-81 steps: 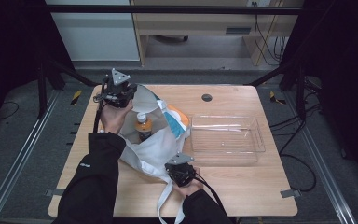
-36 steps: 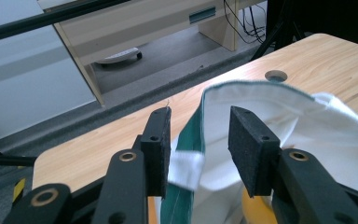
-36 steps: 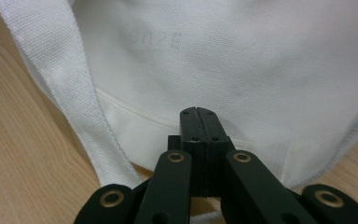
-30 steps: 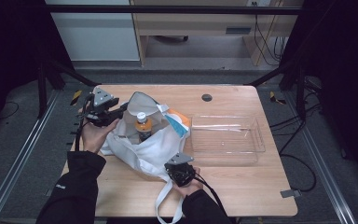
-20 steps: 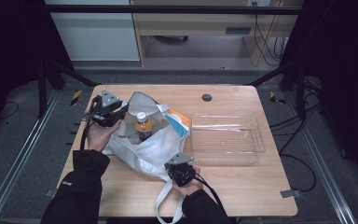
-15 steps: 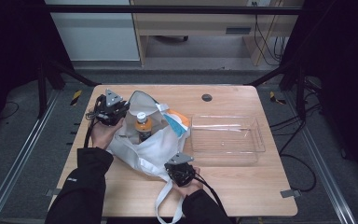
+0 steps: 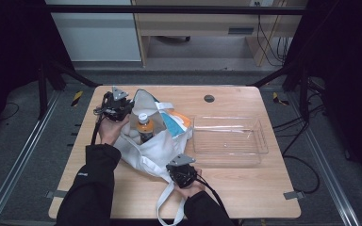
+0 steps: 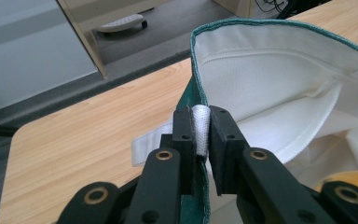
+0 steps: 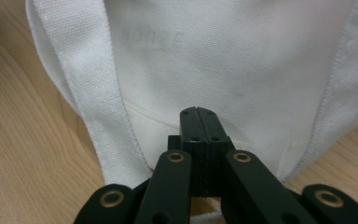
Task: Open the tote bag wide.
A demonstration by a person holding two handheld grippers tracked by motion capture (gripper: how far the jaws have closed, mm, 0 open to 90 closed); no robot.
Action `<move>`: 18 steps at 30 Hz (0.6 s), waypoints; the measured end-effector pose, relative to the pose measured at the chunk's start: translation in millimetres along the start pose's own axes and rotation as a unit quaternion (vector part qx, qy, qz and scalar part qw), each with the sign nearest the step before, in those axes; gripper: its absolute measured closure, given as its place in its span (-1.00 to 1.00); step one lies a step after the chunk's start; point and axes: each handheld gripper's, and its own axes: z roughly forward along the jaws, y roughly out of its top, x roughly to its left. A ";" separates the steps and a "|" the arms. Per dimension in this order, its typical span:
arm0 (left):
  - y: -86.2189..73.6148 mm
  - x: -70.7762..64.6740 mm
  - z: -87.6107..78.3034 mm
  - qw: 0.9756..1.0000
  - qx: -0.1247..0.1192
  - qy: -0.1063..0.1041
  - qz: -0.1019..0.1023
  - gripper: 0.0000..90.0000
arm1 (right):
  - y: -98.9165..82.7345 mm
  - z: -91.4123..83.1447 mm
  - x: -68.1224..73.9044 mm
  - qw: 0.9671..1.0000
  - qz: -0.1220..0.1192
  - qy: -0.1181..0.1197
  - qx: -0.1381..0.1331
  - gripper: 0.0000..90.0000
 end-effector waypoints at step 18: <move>-29.2 -3.3 36.4 0.999 0.029 -0.011 -0.028 0.81 | 0.5 0.6 0.9 1.000 -0.003 0.001 0.000 1.00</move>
